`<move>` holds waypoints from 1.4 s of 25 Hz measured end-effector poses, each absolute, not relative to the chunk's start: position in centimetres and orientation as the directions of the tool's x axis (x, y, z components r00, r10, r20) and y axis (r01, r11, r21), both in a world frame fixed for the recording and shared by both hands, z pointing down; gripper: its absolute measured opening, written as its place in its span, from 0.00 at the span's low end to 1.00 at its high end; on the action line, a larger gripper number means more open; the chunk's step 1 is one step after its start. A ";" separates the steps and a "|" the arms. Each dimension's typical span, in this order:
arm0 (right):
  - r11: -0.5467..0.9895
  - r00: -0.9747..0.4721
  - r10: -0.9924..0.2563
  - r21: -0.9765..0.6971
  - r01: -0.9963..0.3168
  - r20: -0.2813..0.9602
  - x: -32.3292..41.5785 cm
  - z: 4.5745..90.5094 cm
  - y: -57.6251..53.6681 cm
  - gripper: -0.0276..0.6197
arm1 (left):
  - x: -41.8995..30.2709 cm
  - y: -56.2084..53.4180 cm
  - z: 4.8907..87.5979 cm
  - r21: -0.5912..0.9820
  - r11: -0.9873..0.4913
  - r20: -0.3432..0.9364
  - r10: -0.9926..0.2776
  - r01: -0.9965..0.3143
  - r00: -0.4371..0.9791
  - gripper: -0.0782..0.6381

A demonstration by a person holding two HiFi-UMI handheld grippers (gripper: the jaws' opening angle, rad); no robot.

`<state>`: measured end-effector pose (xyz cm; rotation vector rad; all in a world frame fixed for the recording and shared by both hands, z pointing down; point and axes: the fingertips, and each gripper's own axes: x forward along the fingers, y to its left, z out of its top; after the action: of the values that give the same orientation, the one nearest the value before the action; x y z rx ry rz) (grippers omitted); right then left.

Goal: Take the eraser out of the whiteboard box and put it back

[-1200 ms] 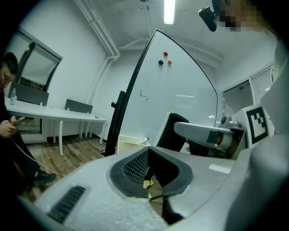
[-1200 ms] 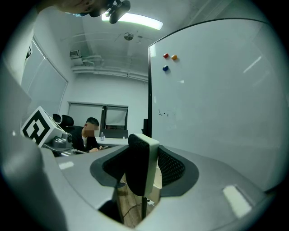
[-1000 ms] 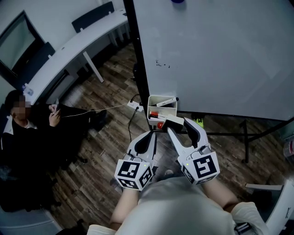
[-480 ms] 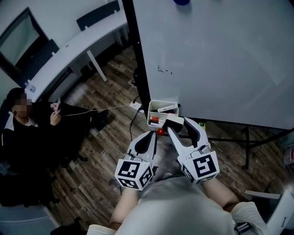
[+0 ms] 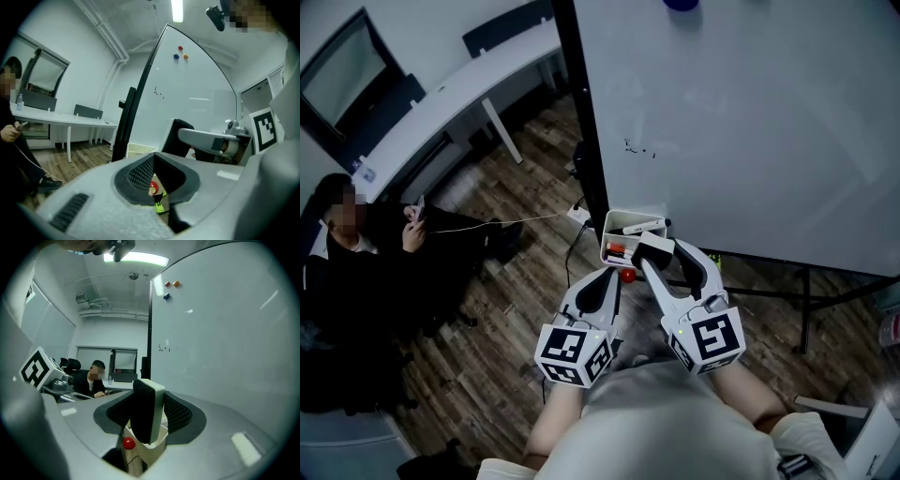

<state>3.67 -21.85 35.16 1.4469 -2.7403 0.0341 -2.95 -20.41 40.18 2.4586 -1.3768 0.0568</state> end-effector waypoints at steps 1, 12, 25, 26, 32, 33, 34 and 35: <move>0.566 -0.565 -0.823 0.000 -0.824 0.050 3.7 35.3 -22.0 0.36 | -3.0 -20.5 40.2 0.259 -0.480 0.190 -0.825 -0.838 0.532 0.12; 0.586 -0.584 -0.807 -0.011 -0.811 0.081 3.7 37.5 -23.7 0.36 | -2.9 -21.9 41.4 0.263 -0.448 0.200 -0.841 -0.854 0.503 0.12; 0.599 -0.594 -0.791 -0.014 -0.801 0.147 3.6 40.5 -24.3 0.36 | -3.2 -22.2 42.1 0.272 -0.426 0.210 -0.849 -0.863 0.485 0.12; 0.599 -0.594 -0.790 -0.014 -0.800 0.151 3.6 40.7 -24.3 0.36 | -3.1 -22.1 42.1 0.273 -0.426 0.211 -0.849 -0.863 0.485 0.12; 0.608 -0.600 -0.780 -0.014 -0.794 0.177 3.4 41.5 -24.3 0.36 | -3.0 -21.8 42.4 0.278 -0.426 0.215 -0.846 -0.861 0.488 0.12; 0.608 -0.600 -0.780 -0.014 -0.794 0.178 3.4 41.6 -24.2 0.36 | -2.9 -21.8 42.4 0.278 -0.427 0.215 -0.845 -0.860 0.489 0.12; 0.607 -0.600 -0.780 -0.014 -0.794 0.178 3.4 41.6 -24.2 0.36 | -2.9 -21.7 42.4 0.278 -0.428 0.215 -0.845 -0.860 0.490 0.12; 0.607 -0.599 -0.780 -0.015 -0.795 0.178 3.4 41.6 -24.2 0.36 | -2.9 -21.7 42.4 0.277 -0.429 0.215 -0.844 -0.860 0.491 0.12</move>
<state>3.42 -24.16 41.62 1.3211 -2.6761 0.1391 -2.89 -21.72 42.37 2.3923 -1.4272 0.0610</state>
